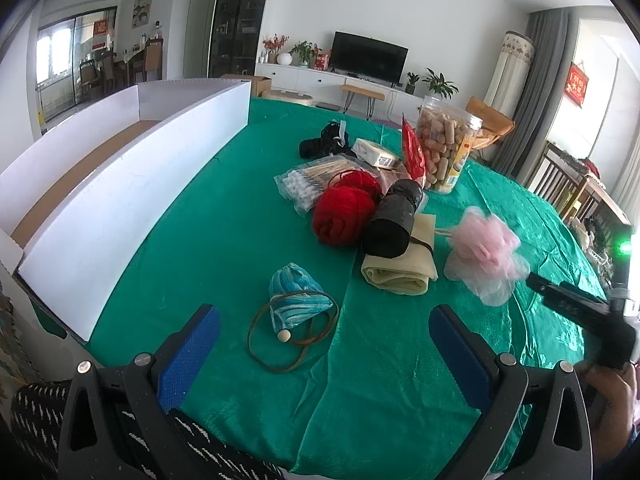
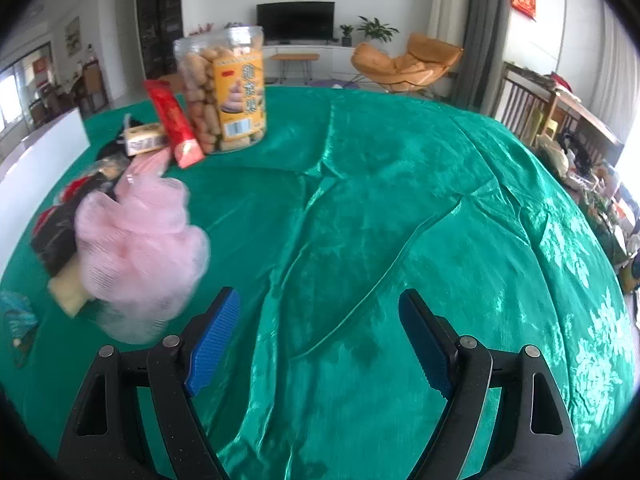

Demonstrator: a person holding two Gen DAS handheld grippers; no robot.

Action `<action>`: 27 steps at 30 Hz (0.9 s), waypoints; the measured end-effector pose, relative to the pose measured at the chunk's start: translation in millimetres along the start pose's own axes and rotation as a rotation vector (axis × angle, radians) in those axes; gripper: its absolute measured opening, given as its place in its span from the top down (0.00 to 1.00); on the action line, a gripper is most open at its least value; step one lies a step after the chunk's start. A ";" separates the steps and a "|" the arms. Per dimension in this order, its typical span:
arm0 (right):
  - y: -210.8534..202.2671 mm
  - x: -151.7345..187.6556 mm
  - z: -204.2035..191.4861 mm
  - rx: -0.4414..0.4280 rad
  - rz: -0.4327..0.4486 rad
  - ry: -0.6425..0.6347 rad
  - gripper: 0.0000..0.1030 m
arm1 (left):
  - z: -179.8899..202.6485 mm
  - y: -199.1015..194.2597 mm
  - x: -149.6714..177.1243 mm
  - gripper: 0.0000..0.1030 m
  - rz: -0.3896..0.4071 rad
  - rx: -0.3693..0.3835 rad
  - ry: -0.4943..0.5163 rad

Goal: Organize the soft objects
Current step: 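Reach the right gripper to the pink mesh bath puff and grasp it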

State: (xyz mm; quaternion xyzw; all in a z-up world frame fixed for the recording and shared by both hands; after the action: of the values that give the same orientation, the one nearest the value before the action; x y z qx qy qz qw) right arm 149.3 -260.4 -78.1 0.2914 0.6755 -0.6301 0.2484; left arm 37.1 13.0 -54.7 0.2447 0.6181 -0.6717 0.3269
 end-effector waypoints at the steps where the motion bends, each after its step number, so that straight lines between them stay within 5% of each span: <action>1: -8.7 -0.9 -10.1 -0.045 0.016 -0.005 0.18 | -0.2 0.2 0.4 0.00 -0.002 0.000 -0.001; 7: -29.4 -13.0 -78.6 -0.260 0.046 -0.100 0.18 | -3.4 -2.2 0.3 0.00 0.004 0.001 -0.016; 18: 58.0 -6.6 -95.4 -0.254 -0.136 -0.131 0.19 | -19.8 -2.2 0.6 0.00 -0.005 0.041 -0.107; 21: 59.6 -8.6 -87.8 -0.261 -0.147 -0.124 0.32 | -26.4 -1.4 0.5 0.00 -0.008 0.068 -0.148; 22: 60.6 -9.2 -86.5 -0.270 -0.154 -0.130 0.55 | -28.3 -0.6 0.4 0.00 -0.012 0.081 -0.161; 27: 41.6 -22.2 -57.1 -0.138 -0.079 -0.178 0.64 | -28.7 1.4 1.6 0.00 -0.087 0.181 -0.131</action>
State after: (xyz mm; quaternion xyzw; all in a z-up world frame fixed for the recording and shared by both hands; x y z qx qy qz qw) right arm 196.2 -203.8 -87.2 0.1897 0.7037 -0.6147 0.3017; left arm 34.9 41.1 -60.2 0.2016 0.5421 -0.7530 0.3137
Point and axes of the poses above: each gripper's, at about its wrist camera, not at the fingertips, and y roughly the way its jaws point, z to its right, x to its underside, the point moved 8 cm from there along y, roughly the way its jaws point, and after that the axes turned 6 degrees about y, right-handed, at the moved point
